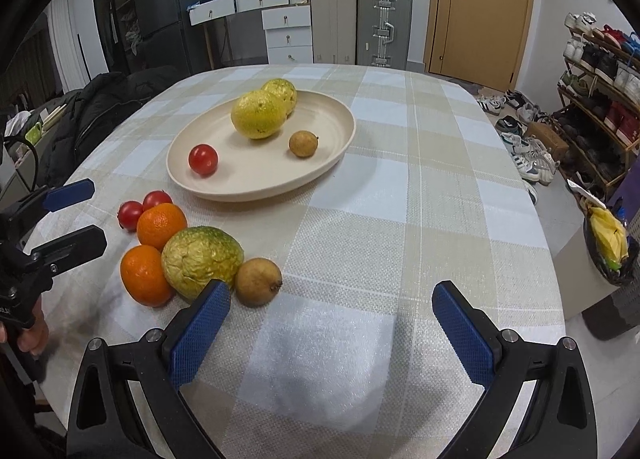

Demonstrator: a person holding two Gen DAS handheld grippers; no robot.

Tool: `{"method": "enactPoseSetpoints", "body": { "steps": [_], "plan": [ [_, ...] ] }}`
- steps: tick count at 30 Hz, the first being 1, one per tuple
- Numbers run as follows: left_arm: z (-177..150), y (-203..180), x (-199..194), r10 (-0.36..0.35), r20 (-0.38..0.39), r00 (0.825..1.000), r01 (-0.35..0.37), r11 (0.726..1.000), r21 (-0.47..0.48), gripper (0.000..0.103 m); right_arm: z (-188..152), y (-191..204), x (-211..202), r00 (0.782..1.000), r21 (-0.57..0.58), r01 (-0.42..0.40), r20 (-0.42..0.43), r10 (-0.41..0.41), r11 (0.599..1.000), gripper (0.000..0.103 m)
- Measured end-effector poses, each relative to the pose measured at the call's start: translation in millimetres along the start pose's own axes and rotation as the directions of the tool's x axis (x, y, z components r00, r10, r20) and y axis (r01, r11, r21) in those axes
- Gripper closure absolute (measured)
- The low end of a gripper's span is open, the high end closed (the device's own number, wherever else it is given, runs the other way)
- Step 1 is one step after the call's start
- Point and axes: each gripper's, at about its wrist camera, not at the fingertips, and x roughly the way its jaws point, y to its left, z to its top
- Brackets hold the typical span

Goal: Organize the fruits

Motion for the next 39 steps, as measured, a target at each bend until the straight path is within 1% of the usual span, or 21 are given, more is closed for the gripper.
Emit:
{"method": "enactPoseSetpoints", "body": {
  "steps": [9,12,16,24,26,28,29,31,32,37,39],
  "plan": [
    [-2,-3,3,0.000,-0.012,1.000,0.000,1.000,0.011,0.001,-5,2,18,0.998,0.011,0.016,-0.061,-0.015,1.000,0.000],
    [-2,-4,4,0.000,-0.015,1.000,0.000,1.000,0.011,0.001,-5,4,21,0.998,0.020,0.020,-0.066,-0.018,1.000,0.000],
    [-3,-4,6,-0.001,-0.022,1.000,0.001,1.000,0.011,0.001,-5,8,26,0.996,0.016,0.044,-0.079,-0.043,0.999,0.000],
    [-5,-7,10,-0.004,-0.032,0.999,0.004,1.000,0.018,0.001,-3,11,26,0.996,0.015,0.050,-0.071,-0.049,0.999,0.001],
    [-5,-8,10,-0.004,-0.034,0.999,0.005,1.000,0.021,0.001,-4,11,24,0.997,0.009,0.041,-0.068,-0.040,0.999,0.004],
    [-6,-8,10,-0.005,-0.034,0.999,0.005,1.000,0.024,0.001,-4,12,23,0.998,0.006,0.019,-0.065,-0.018,1.000,0.015],
    [-6,-8,10,-0.004,-0.034,0.999,0.005,1.000,0.025,0.001,-4,13,22,0.998,0.002,0.008,-0.061,-0.008,1.000,0.018],
    [-6,-8,10,-0.004,-0.036,0.999,0.005,1.000,0.025,0.001,-4,15,20,0.998,-0.011,-0.003,-0.057,0.003,1.000,0.028],
    [-6,-8,10,-0.005,-0.037,0.999,0.006,1.000,0.024,0.001,-3,17,19,0.998,-0.016,-0.012,-0.054,0.011,1.000,0.030],
    [-6,-8,11,-0.007,-0.038,0.999,0.008,1.000,0.024,0.001,-2,21,16,0.998,-0.040,-0.055,-0.045,0.053,0.998,0.054],
    [-6,-8,11,-0.007,-0.040,0.999,0.008,1.000,0.025,0.001,-3,23,16,0.997,-0.046,-0.067,-0.041,0.065,0.997,0.059]
  ]
}}
